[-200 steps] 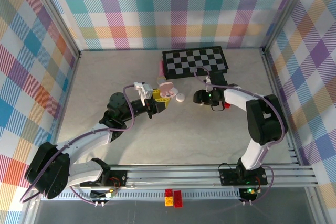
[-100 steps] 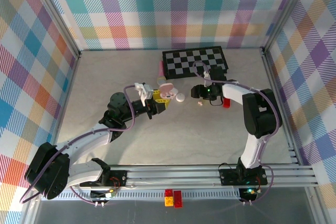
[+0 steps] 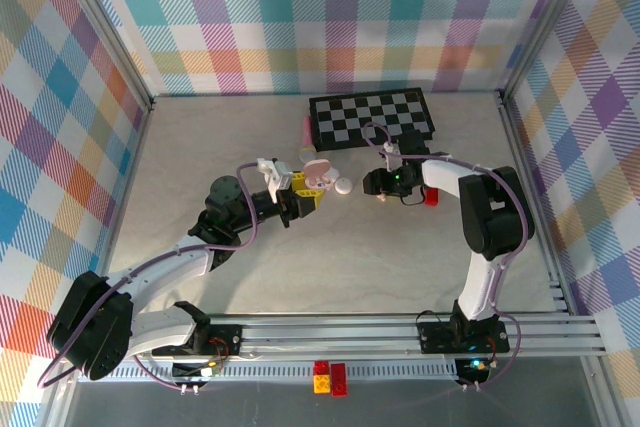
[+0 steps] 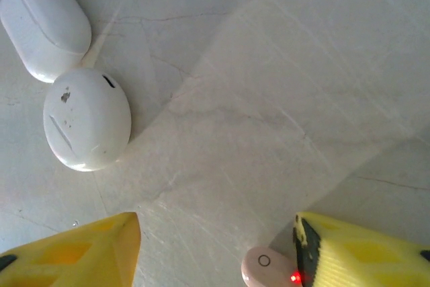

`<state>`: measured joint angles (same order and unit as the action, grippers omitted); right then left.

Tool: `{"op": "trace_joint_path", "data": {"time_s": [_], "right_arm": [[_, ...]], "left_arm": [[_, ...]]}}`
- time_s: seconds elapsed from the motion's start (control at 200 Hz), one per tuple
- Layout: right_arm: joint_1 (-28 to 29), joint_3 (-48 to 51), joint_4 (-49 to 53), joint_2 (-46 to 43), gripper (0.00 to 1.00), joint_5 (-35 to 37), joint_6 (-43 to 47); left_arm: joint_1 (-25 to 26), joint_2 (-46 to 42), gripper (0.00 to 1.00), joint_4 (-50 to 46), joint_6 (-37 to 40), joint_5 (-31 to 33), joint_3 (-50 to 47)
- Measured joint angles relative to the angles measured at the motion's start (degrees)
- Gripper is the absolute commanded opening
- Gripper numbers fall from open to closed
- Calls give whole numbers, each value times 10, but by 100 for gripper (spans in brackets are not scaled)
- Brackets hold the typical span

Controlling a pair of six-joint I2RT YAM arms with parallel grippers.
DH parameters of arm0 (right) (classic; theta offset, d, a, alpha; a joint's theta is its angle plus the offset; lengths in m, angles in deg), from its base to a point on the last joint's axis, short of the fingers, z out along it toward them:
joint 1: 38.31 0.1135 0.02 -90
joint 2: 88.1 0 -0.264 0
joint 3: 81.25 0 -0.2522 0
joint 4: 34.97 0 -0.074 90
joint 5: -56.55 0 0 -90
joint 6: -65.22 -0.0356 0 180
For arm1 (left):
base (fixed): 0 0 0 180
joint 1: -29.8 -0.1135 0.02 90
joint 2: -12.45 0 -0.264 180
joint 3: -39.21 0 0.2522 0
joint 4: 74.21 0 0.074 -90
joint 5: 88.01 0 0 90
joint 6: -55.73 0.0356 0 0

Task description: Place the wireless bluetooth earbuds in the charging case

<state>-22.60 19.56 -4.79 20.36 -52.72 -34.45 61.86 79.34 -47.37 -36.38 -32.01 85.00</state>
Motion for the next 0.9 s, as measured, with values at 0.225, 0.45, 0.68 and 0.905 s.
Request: {"op": "trace_joint_path", "data": {"time_s": [0.225, 0.45, 0.68, 0.905], "right_arm": [[0, 26, 11, -21, 50, -10, 3], [0, 35, 12, -24, 42, -14, 3], [0, 36, 12, -24, 39, -14, 2], [0, 35, 17, -22, 35, -1, -1]], "left_arm": [[0, 2, 33, 0, 0, -1, 0], [0, 8, 33, 0, 0, -7, 0], [0, 8, 33, 0, 0, -9, 0], [0, 8, 33, 0, 0, -9, 0]]}}
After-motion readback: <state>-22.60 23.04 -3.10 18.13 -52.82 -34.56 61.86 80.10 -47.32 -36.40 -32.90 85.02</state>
